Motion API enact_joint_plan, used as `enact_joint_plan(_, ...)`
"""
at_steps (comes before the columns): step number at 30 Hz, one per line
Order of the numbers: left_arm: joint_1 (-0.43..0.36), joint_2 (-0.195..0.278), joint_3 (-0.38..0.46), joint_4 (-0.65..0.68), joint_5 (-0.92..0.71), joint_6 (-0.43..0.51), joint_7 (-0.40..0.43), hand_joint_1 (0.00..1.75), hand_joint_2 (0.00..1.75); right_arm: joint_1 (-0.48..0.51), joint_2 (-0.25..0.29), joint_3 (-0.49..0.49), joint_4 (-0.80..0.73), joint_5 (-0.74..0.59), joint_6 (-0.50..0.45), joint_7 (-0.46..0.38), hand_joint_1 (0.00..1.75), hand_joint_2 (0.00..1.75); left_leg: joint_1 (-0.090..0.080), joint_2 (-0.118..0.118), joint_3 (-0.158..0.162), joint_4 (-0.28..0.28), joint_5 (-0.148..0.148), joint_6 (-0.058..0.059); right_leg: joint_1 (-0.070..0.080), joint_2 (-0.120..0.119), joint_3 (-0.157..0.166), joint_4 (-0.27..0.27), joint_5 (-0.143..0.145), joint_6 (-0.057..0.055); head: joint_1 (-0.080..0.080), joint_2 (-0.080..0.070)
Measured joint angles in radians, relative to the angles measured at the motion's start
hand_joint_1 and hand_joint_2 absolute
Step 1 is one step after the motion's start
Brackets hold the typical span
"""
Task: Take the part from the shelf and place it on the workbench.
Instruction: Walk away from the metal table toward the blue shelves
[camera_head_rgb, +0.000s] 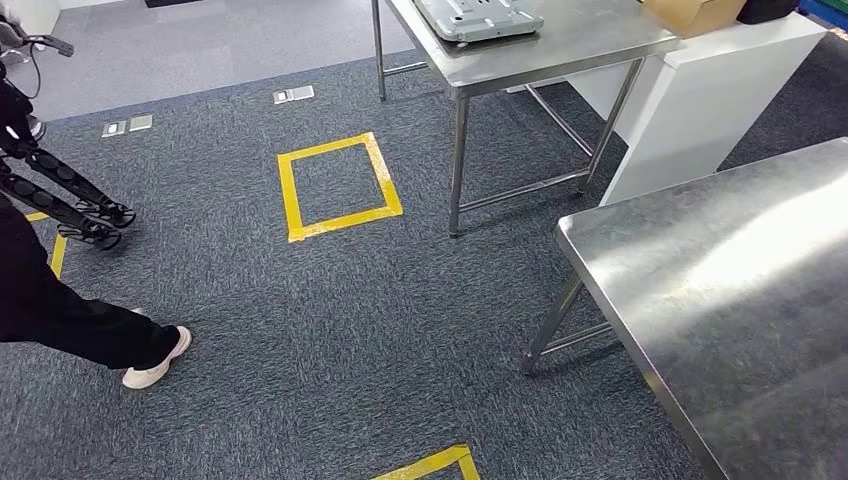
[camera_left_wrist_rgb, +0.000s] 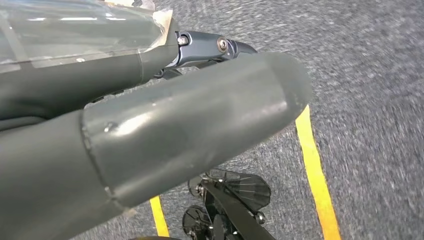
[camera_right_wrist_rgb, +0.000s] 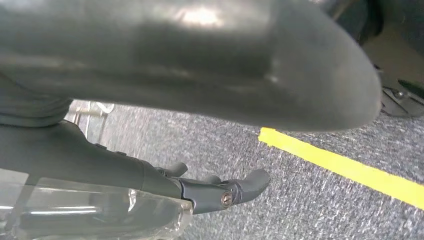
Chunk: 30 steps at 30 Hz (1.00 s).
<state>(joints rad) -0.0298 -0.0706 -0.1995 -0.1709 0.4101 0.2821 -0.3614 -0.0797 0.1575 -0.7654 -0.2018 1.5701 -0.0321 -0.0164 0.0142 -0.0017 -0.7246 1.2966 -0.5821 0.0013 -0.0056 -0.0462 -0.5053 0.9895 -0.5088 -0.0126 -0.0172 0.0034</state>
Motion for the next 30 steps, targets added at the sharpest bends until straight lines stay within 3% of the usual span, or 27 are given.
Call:
enact_joint_plan(2, 0.001, 0.0, 0.0, 0.0, 0.0, -0.006, -0.009, 0.0, 0.0, -0.001, 0.0, 0.01, 0.0, 0.0, 0.003, 0.009, 0.0, 0.0, 0.001, 0.023, 0.073, -0.132, 0.064, 0.003, 0.001, -0.016, 0.005, 0.0, -0.004, 0.001, 0.0, 0.0)
enact_joint_plan(4, -0.002, -0.001, 0.0, 0.0, 0.0, -0.013, -0.018, 0.0, 0.0, -0.002, -0.002, 0.016, 0.0, -0.003, 0.002, 0.014, 0.0, 0.0, -0.003, 0.051, 0.137, -0.247, 0.1, 0.011, 0.009, -0.028, 0.007, 0.001, -0.01, 0.009, 0.001, 0.0)
enact_joint_plan(5, -0.002, -0.002, 0.0, 0.0, 0.0, -0.016, -0.023, 0.0, 0.0, -0.002, -0.003, 0.019, 0.0, -0.005, 0.0, 0.014, 0.0, 0.0, -0.007, 0.056, 0.149, -0.269, 0.103, 0.015, 0.012, -0.034, 0.008, 0.002, -0.012, 0.013, 0.002, 0.0)
enact_joint_plan(7, -0.002, -0.004, 0.0, 0.0, -0.001, -0.024, -0.033, 0.0, 0.0, -0.003, -0.006, 0.022, 0.0, -0.008, -0.006, 0.013, 0.0, 0.0, -0.012, 0.039, 0.148, -0.277, 0.105, 0.026, 0.017, -0.048, 0.011, -0.001, -0.014, 0.023, 0.005, 0.0)
enact_joint_plan(9, -0.002, -0.007, 0.0, 0.0, -0.002, -0.03, -0.038, 0.0, 0.0, -0.005, -0.009, 0.024, 0.0, -0.011, -0.01, 0.01, 0.0, 0.0, -0.01, 0.023, 0.152, -0.289, 0.113, 0.041, 0.014, -0.031, 0.004, 0.022, -0.031, 0.031, 0.006, 0.0)
enact_joint_plan(10, -0.002, -0.008, 0.0, 0.0, -0.003, -0.032, -0.04, 0.0, 0.0, -0.005, -0.009, 0.024, 0.0, -0.012, -0.01, 0.008, 0.0, 0.0, -0.007, 0.015, 0.154, -0.294, 0.118, 0.048, 0.012, -0.011, -0.014, 0.063, -0.054, 0.031, 0.008, 0.0)
enact_joint_plan(12, -0.003, -0.008, 0.0, 0.0, -0.005, -0.036, -0.039, 0.0, 0.0, -0.003, -0.01, 0.024, 0.0, -0.014, -0.011, 0.007, 0.0, 0.0, -0.005, -0.004, 0.151, -0.297, 0.123, 0.056, 0.004, 0.03, -0.078, 0.195, -0.114, 0.028, 0.011, 0.0)
enact_joint_plan(14, -0.003, -0.008, 0.0, 0.0, -0.007, -0.04, -0.036, 0.0, 0.0, 0.001, -0.01, 0.024, 0.0, -0.014, -0.011, 0.007, 0.0, 0.0, -0.006, -0.027, 0.149, -0.297, 0.123, 0.056, -0.001, 0.041, -0.127, 0.293, -0.143, 0.036, 0.011, 0.0)
enact_joint_plan(15, -0.002, -0.008, 0.0, 0.0, -0.008, -0.04, -0.035, 0.0, 0.0, 0.002, -0.011, 0.024, 0.0, -0.015, -0.011, 0.007, 0.0, 0.0, -0.006, -0.04, 0.15, -0.296, 0.124, 0.055, -0.004, 0.042, -0.125, 0.287, -0.132, 0.045, 0.012, 0.0)
enact_joint_plan(16, -0.001, -0.009, 0.0, 0.0, -0.008, -0.04, -0.035, 0.0, 0.0, 0.003, -0.011, 0.024, 0.0, -0.015, -0.011, 0.007, 0.0, 0.0, -0.005, -0.052, 0.151, -0.296, 0.124, 0.054, -0.007, 0.046, -0.104, 0.239, -0.105, 0.056, 0.012, 0.0)
enact_joint_plan(18, -0.001, -0.01, -0.001, 0.0, -0.008, -0.041, -0.034, 0.0, 0.0, 0.004, -0.013, 0.024, 0.0, -0.016, -0.011, 0.007, 0.0, 0.0, -0.006, -0.074, 0.152, -0.292, 0.123, 0.049, -0.014, 0.07, -0.039, 0.093, -0.043, 0.071, 0.012, 0.0)
enact_joint_plan(20, -0.001, -0.01, -0.001, 0.0, -0.008, -0.041, -0.034, 0.0, 0.0, 0.003, -0.014, 0.024, 0.0, -0.017, -0.011, 0.007, 0.0, 0.0, -0.009, -0.09, 0.15, -0.288, 0.122, 0.037, -0.014, 0.088, -0.008, 0.014, -0.013, 0.063, 0.011, 0.0)
enact_joint_plan(22, 0.0, -0.011, -0.001, 0.0, -0.011, -0.044, -0.031, 0.0, 0.0, 0.001, -0.015, 0.024, 0.0, -0.019, -0.011, 0.007, 0.0, 0.0, -0.007, -0.101, 0.147, -0.29, 0.124, 0.023, -0.009, 0.078, -0.005, 0.006, -0.008, 0.044, 0.011, 0.0)
enact_joint_plan(24, 0.002, -0.01, -0.001, 0.001, -0.016, -0.048, -0.028, 0.0, 0.0, 0.0, -0.016, 0.024, 0.0, -0.022, -0.011, 0.007, 0.0, 0.0, -0.004, -0.084, 0.137, -0.272, 0.111, 0.014, -0.013, 0.063, 0.001, 0.002, -0.002, 0.026, 0.01, 0.0)
enact_joint_plan(26, 0.001, -0.011, -0.003, 0.002, -0.021, -0.052, -0.027, 0.0, 0.0, 0.002, -0.016, 0.024, 0.0, -0.026, -0.011, 0.007, 0.0, 0.0, -0.002, -0.038, 0.097, -0.188, 0.058, 0.009, -0.015, 0.045, 0.003, -0.001, 0.003, 0.01, 0.006, 0.0)
enact_joint_plan(28, 0.0, -0.011, -0.006, 0.002, -0.024, -0.056, -0.027, 0.0, 0.0, 0.006, -0.017, 0.024, 0.0, -0.031, -0.011, 0.007, 0.0, 0.0, -0.001, -0.011, 0.03, -0.051, -0.008, 0.003, -0.009, 0.025, 0.001, -0.001, 0.002, 0.002, 0.003, 0.0)
enact_joint_plan(29, 0.0, -0.011, -0.007, 0.002, -0.024, -0.058, -0.028, 0.0, 0.0, 0.007, -0.017, 0.024, 0.0, -0.033, -0.011, 0.007, 0.0, 0.0, 0.0, -0.006, 0.006, -0.003, -0.022, 0.001, -0.006, 0.015, 0.001, 0.0, 0.001, 0.001, 0.004, 0.0)
enact_joint_plan(30, 0.001, -0.011, -0.007, 0.002, -0.024, -0.059, -0.029, 0.0, 0.0, 0.007, -0.018, 0.023, 0.0, -0.034, -0.011, 0.007, 0.0, 0.0, 0.001, -0.003, -0.001, 0.01, -0.017, 0.0, -0.004, 0.006, 0.0, 0.0, 0.0, 0.001, 0.003, 0.0)
